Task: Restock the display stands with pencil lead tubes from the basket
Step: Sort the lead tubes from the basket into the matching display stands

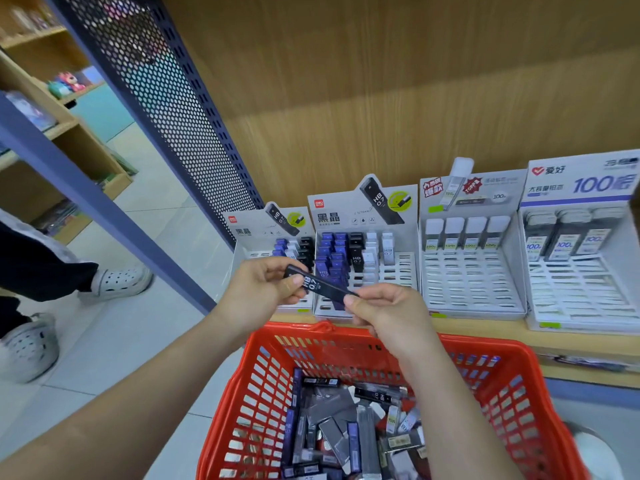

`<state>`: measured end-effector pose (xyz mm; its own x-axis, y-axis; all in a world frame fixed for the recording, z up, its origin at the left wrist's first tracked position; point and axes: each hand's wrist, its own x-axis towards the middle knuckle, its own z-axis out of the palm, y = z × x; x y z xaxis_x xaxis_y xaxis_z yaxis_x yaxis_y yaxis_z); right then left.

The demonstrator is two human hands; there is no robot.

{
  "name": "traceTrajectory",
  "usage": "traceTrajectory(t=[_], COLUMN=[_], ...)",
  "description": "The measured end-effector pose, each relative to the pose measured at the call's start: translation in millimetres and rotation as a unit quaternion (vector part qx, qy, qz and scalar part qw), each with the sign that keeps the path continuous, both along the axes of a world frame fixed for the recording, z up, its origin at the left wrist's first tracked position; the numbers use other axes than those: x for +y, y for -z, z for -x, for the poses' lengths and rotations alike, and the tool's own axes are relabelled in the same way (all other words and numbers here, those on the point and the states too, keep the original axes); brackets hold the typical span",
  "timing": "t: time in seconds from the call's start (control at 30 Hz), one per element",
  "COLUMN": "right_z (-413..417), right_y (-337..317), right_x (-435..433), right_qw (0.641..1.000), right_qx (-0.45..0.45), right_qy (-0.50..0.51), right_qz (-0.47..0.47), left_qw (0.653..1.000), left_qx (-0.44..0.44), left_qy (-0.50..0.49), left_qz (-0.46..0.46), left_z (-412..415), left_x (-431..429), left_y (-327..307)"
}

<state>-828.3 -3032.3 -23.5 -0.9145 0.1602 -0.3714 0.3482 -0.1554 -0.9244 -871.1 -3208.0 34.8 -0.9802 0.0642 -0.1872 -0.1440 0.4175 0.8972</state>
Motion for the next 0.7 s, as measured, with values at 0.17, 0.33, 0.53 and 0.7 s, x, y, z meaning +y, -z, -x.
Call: traceTrajectory(t=[0.17,0.33,0.53,0.7], right_z=[-6,-21,-31,-28], right_y=[23,44,63,63], right_x=[33,52,48,36], right_qw=[0.969,0.940,0.890,0.887], right_qx=[-0.009,0.002,0.013,0.031], right_qy=[0.050,-0.048,-0.132,-0.096], right_qz=[-0.243,-0.337,-0.436,-0.451], left_qw=[0.989,0.975,0.936,0.920], left_qx=[0.102,0.180,0.263,0.255], left_qy=[-0.064,-0.002,0.026,0.043], left_qz=[0.086,0.128,0.231,0.295], left_z=[14,22,35,38], left_x=[-8,5,6,-11], left_y=[-8,-7,-1,9])
